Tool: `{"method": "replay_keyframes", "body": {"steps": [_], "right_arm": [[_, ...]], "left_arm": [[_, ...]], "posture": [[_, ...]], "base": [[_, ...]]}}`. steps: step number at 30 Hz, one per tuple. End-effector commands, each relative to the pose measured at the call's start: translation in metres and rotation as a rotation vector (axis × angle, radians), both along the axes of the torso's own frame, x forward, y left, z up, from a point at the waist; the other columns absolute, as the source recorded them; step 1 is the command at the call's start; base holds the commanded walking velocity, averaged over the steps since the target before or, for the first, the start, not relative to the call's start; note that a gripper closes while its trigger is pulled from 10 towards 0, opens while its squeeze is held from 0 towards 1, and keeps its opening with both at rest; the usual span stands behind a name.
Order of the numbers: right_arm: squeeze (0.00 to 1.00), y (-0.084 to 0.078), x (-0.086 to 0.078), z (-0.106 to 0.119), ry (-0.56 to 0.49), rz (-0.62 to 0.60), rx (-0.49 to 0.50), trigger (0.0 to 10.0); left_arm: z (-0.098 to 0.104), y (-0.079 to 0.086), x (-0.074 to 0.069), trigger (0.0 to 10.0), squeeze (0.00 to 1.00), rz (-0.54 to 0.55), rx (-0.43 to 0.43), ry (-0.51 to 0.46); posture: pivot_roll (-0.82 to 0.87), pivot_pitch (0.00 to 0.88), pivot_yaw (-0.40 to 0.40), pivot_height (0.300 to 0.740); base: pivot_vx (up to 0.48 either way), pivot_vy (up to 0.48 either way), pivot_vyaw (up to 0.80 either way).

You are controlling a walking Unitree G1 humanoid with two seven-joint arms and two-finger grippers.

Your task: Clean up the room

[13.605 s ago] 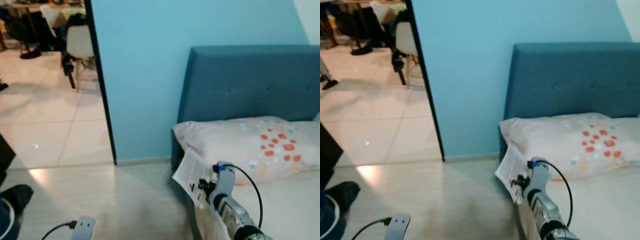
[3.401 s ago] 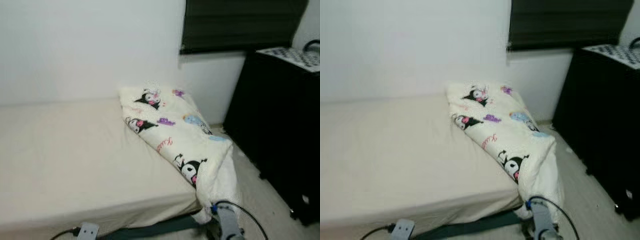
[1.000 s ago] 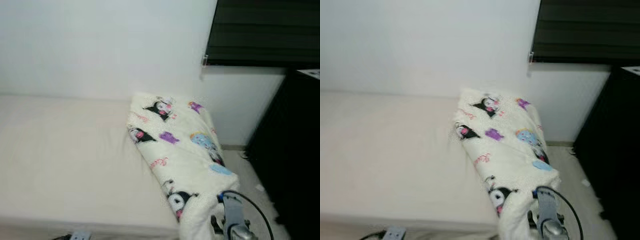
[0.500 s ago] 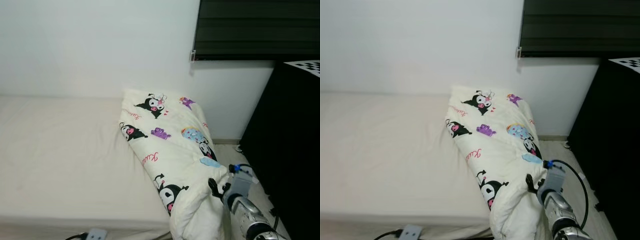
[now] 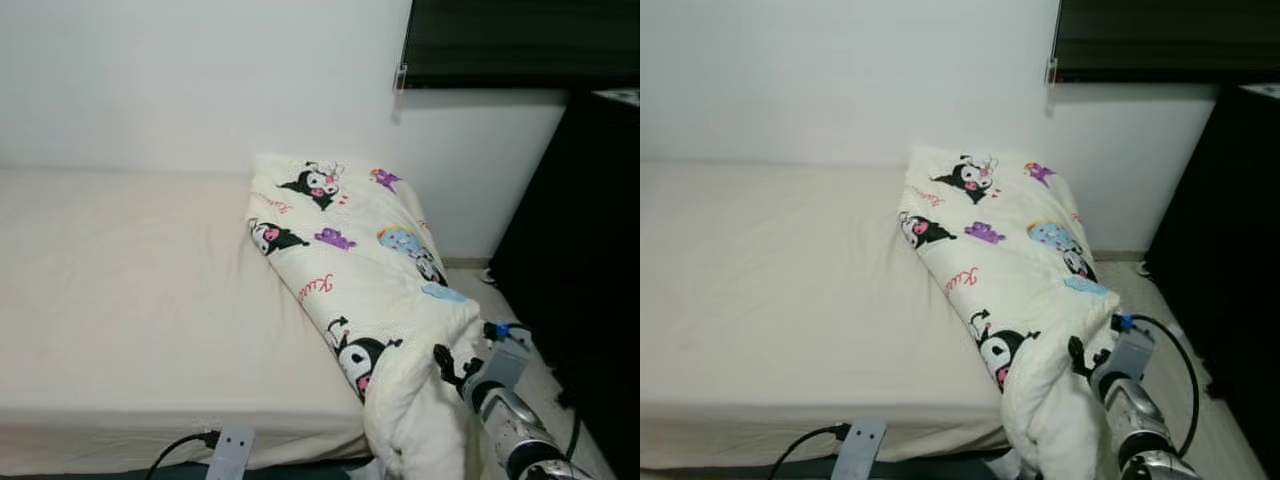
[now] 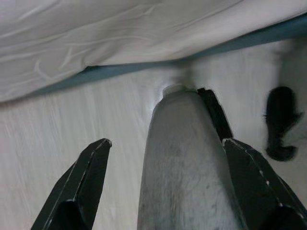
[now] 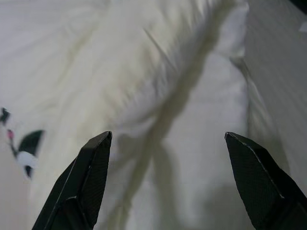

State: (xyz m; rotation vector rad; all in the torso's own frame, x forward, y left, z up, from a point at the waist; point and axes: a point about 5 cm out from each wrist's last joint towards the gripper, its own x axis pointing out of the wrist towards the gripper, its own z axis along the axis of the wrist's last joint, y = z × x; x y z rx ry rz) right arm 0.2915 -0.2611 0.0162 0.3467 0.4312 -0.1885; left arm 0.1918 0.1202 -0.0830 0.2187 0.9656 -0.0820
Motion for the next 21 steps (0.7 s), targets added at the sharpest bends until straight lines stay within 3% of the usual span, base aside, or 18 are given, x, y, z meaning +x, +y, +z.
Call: {"method": "replay_keyframes", "body": {"steps": [1, 3, 4, 5, 6, 8, 9, 11, 13, 15, 16, 18, 19, 20, 21], "right_arm": [[0.00, -0.003, 0.001, 0.003, -0.029, -0.016, 0.023, 10.0], [0.00, -0.004, 0.003, 0.006, -0.053, -0.017, 0.032, 10.0], [0.00, -0.006, 0.005, 0.010, -0.079, -0.018, 0.040, 10.0], [0.00, -0.006, 0.005, 0.010, -0.079, -0.018, 0.040, 10.0], [0.00, -0.008, 0.007, 0.013, -0.095, -0.019, 0.044, 10.0], [0.00, -0.012, 0.011, 0.022, -0.150, -0.012, 0.061, 10.0], [0.00, -0.013, 0.013, 0.025, -0.172, -0.011, 0.069, 10.0], [0.00, -0.013, 0.013, 0.025, -0.172, -0.011, 0.069, 10.0], [0.00, -0.019, 0.017, 0.035, -0.230, -0.025, 0.085, 10.0], [0.00, -0.021, 0.018, 0.039, -0.250, -0.033, 0.092, 10.0], [0.00, -0.028, 0.021, 0.048, -0.304, -0.055, 0.106, 10.0], [0.00, -0.030, 0.023, 0.052, -0.323, -0.061, 0.109, 10.0], [0.00, -0.031, 0.025, 0.058, -0.353, -0.060, 0.115, 10.0], [0.00, -0.031, 0.025, 0.058, -0.353, -0.060, 0.115, 10.0], [0.00, -0.031, 0.029, 0.064, -0.388, -0.047, 0.122, 10.0]], "left_arm": [[-0.006, -0.013, -0.014, 10.0, 0.00, -0.022, 0.010, 0.059], [-0.003, -0.021, -0.009, 10.0, 0.00, -0.014, 0.028, 0.033], [-0.001, -0.004, -0.004, 10.0, 0.00, 0.030, 0.056, -0.008], [-0.001, -0.004, -0.004, 10.0, 0.00, 0.030, 0.056, -0.008], [0.000, 0.010, -0.001, 10.0, 0.00, 0.062, 0.076, -0.037], [0.011, 0.107, -0.002, 10.0, 0.00, 0.237, 0.121, -0.129], [0.019, 0.136, -0.004, 10.0, 0.00, 0.297, 0.137, -0.169], [0.019, 0.136, -0.004, 10.0, 0.00, 0.297, 0.137, -0.169], [0.034, 0.177, -0.009, 10.0, 0.00, 0.434, 0.206, -0.231], [0.037, 0.186, -0.012, 10.0, 0.00, 0.473, 0.235, -0.241], [0.049, 0.210, -0.014, 10.0, 0.00, 0.608, 0.280, -0.296], [0.055, 0.218, -0.014, 10.0, 0.00, 0.667, 0.283, -0.327], [0.063, 0.219, -0.002, 10.0, 0.00, 0.664, 0.276, -0.391], [0.063, 0.219, -0.002, 10.0, 0.00, 0.664, 0.276, -0.391], [0.072, 0.214, 0.014, 10.0, 0.00, 0.643, 0.224, -0.467]], "posture": [[0.04, 0.028, -0.019, 0.604], [0.05, 0.029, -0.016, 0.599], [0.05, 0.032, -0.012, 0.594], [0.05, 0.032, -0.012, 0.594], [0.05, 0.032, -0.012, 0.589], [0.07, 0.039, -0.004, 0.579], [0.07, 0.040, -0.003, 0.574], [0.07, 0.040, -0.003, 0.574], [0.08, 0.053, 0.005, 0.564], [0.08, 0.053, 0.005, 0.559], [0.09, 0.065, 0.011, 0.549], [0.09, 0.065, 0.011, 0.544], [0.10, 0.075, 0.010, 0.539], [0.10, 0.075, 0.010, 0.539], [0.11, 0.082, 0.012, 0.534]], "base": [[0.000, 0.000, 0.00], [0.000, 0.000, 0.00], [0.000, 0.000, 0.00], [0.000, 0.000, 0.00], [0.000, 0.000, 0.00], [0.000, 0.000, 0.00], [0.000, 0.000, 0.00], [0.000, 0.000, 0.00], [0.000, 0.000, 0.00], [0.000, 0.000, 0.00], [0.000, 0.000, 0.00], [0.000, 0.000, 0.00], [0.000, 0.000, 0.00], [0.000, 0.000, 0.00], [0.000, 0.000, 0.00]]}}
